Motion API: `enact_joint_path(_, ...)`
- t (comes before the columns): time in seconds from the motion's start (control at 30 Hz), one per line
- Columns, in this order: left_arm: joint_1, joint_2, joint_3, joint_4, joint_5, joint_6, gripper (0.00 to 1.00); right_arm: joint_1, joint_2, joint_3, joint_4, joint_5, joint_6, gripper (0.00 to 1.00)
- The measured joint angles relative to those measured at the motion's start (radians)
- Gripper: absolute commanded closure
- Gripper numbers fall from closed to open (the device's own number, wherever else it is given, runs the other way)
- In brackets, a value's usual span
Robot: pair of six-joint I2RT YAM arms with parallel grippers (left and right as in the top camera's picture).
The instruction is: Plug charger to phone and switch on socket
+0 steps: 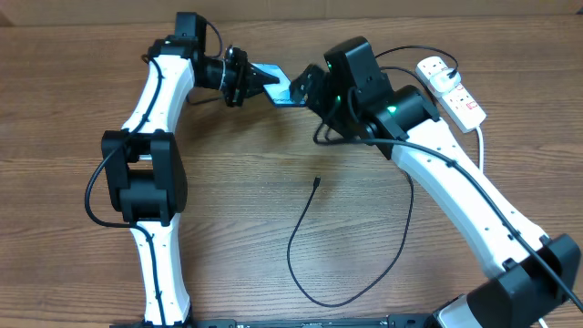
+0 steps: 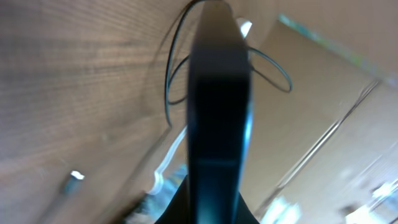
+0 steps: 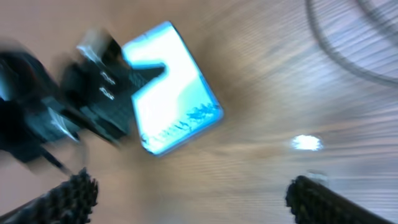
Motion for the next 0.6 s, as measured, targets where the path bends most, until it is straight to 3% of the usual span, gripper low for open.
enact_joint_path(0.1,0.002,0.000,0.000,-0.033,0.077,0.229,0.96,-0.004,-0.007,0.005,-0.144,0.013,-0.126,0.00)
enact_joint_path(0.3,-0.015,-0.002,0.000,-0.126,0.080,0.504,0.96,-0.027,-0.007,0.005,-0.274,0.066,-0.221,0.00)
enact_joint_path(0.5,-0.051,-0.061,0.000,-0.175,-0.164,0.613,0.96,-0.031,-0.007,0.005,-0.282,0.081,-0.246,0.00)
enact_joint_path(0.6,-0.064,-0.130,0.000,-0.175,-0.297,0.614,0.96,-0.031,-0.004,0.005,-0.283,0.080,-0.254,0.09)
